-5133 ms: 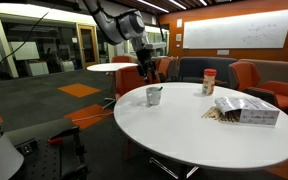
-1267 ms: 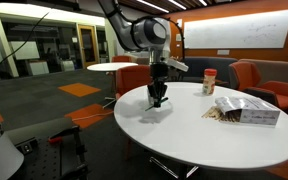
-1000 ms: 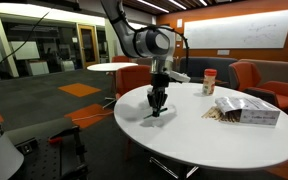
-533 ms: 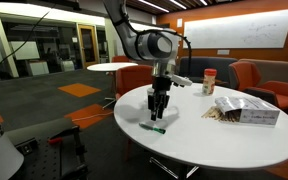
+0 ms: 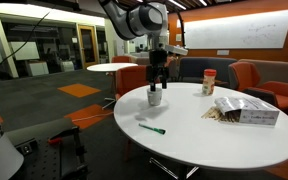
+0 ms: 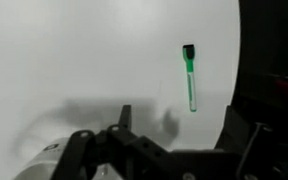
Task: Remove the green and white object from the mug and place it on the table
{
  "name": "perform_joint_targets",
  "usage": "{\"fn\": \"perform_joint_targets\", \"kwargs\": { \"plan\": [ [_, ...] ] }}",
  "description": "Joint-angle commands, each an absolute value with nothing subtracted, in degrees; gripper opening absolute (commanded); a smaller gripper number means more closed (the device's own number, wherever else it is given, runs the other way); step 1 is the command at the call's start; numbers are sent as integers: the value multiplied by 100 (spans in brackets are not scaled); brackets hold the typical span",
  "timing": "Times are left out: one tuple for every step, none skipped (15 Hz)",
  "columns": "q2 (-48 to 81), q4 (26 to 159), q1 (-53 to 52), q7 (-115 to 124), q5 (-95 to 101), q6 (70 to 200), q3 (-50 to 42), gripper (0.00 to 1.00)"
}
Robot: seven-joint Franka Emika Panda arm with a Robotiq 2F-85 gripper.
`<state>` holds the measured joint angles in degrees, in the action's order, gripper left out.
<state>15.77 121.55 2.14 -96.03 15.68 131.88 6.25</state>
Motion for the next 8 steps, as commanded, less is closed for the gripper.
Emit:
{"fn": "perform_joint_targets", "kwargs": {
  "plan": [
    [776,12523,34,-9586,1604,12870,660,100],
    [610,12571,-4,-9605,1558,12829,661,100],
    [431,12638,-42,-9596,1491,12820,663,100],
    [267,12709,-78,-9570,1395,12821,649,100],
    [109,12774,-119,-9530,1282,12827,643,100],
    [-17,12832,-151,-9518,1187,12816,630,100],
    [-91,12853,-172,-9545,1146,12790,607,100],
    [-147,12880,-201,-9585,1081,12770,597,100]
  ]
}}
